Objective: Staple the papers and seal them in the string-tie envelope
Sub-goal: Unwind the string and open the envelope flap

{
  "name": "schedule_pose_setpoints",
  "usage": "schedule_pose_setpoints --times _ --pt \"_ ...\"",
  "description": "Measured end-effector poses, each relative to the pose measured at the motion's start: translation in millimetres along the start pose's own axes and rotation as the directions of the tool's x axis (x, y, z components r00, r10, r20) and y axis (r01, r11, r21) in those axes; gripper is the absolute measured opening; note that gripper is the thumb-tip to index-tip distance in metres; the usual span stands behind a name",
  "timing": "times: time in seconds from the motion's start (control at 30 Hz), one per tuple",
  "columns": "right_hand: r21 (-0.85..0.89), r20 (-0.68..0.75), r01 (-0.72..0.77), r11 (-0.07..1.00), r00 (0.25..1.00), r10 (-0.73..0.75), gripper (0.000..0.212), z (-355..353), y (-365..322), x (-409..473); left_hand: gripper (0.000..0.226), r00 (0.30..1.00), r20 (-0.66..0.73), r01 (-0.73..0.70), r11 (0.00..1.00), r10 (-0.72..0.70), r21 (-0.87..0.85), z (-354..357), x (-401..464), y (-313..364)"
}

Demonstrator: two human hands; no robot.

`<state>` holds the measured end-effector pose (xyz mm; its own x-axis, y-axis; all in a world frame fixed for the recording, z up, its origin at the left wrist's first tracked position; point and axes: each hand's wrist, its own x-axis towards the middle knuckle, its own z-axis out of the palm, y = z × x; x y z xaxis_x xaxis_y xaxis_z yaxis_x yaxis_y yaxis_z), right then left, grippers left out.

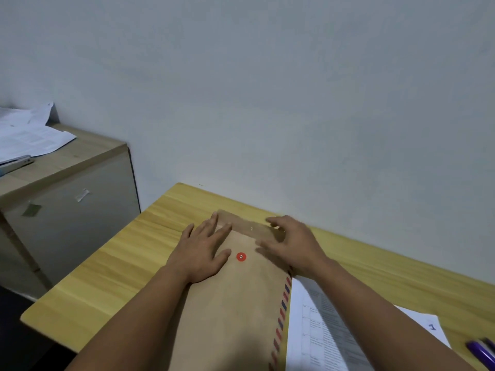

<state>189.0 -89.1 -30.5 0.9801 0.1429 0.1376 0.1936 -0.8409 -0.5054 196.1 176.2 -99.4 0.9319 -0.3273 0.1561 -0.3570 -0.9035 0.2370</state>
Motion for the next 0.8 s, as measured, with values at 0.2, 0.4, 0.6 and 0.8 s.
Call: schedule_pose_setpoints --times 0.2,0.4,0.6,0.8 --pt "0.007 0.100 -0.138 0.990 0.986 0.136 0.022 -1.8 -8.1 -1.5 0.090 0.962 0.129 -0.264 0.942 0.241 0.206 -20.0 8.4 -1.6" --pt "0.331 -0.030 -0.319 0.888 0.937 0.348 0.013 -18.2 2.3 -29.7 0.073 0.994 0.043 -0.107 0.969 0.100 0.222 -41.5 -1.2 55.0" --pt "0.573 -0.138 -0.343 0.744 0.855 0.501 0.027 -17.1 -1.9 -94.7 0.068 0.976 -0.015 0.209 0.958 -0.216 -0.197 -40.1 -44.7 150.3" --pt "0.704 -0.120 -0.342 0.623 0.807 0.578 0.032 -5.5 -11.4 -154.7 0.084 0.958 0.081 0.288 0.907 -0.276 -0.306 -27.7 -80.8 187.6"
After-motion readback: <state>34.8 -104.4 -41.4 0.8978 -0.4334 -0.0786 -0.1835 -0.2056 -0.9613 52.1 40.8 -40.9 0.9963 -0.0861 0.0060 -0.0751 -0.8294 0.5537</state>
